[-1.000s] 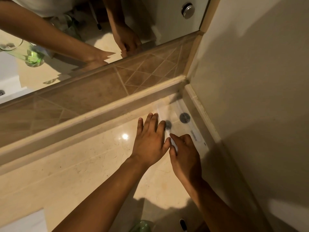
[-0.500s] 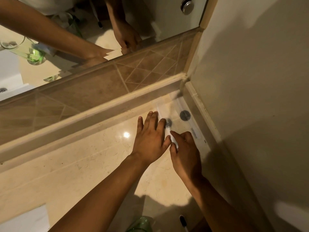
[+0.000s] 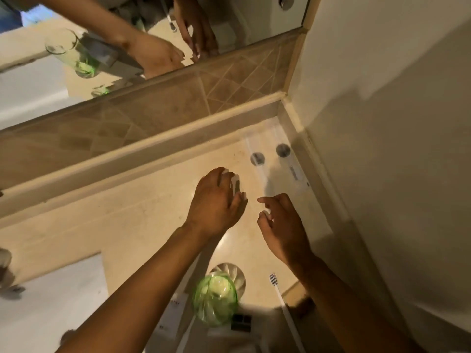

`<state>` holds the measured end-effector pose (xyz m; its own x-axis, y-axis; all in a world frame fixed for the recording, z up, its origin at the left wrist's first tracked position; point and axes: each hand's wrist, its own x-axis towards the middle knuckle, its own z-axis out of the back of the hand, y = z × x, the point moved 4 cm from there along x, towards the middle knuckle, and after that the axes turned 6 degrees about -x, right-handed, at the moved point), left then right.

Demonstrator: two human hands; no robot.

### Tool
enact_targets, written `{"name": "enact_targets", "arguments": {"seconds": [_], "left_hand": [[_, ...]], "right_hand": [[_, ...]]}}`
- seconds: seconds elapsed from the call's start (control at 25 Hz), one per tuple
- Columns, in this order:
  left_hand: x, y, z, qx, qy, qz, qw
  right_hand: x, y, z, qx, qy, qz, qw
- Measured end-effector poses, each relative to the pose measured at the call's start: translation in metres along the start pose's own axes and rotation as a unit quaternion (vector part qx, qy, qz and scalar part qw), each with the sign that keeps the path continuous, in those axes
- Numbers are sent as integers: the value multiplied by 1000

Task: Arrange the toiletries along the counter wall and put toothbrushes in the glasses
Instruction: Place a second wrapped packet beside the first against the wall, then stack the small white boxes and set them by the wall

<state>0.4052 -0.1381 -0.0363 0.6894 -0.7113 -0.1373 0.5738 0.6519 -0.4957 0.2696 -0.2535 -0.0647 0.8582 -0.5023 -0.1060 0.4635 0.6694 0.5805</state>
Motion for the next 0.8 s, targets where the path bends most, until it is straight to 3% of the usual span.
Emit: {"name": "enact_targets", "arguments": {"seconds": [0.08, 0.32, 0.56, 0.64, 0.8], "left_hand": [[-29, 0, 15, -35, -12, 23, 999], [-131, -3, 34, -161, -80, 128, 975], [-252, -20, 30, -254, -256, 249, 899], [-284, -24, 13, -290, -252, 296, 874], [-328, -26, -34, -348, -156, 391, 837]], "right_hand": [[-20, 7, 4, -4, -16, 65, 998], [-79, 19, 17, 25, 56, 74, 995], [-142, 21, 5, 0, 124, 85, 989], [-160, 16, 0, -15, 138, 70, 988], [-185, 10, -7, -66, 179, 77, 979]]}}
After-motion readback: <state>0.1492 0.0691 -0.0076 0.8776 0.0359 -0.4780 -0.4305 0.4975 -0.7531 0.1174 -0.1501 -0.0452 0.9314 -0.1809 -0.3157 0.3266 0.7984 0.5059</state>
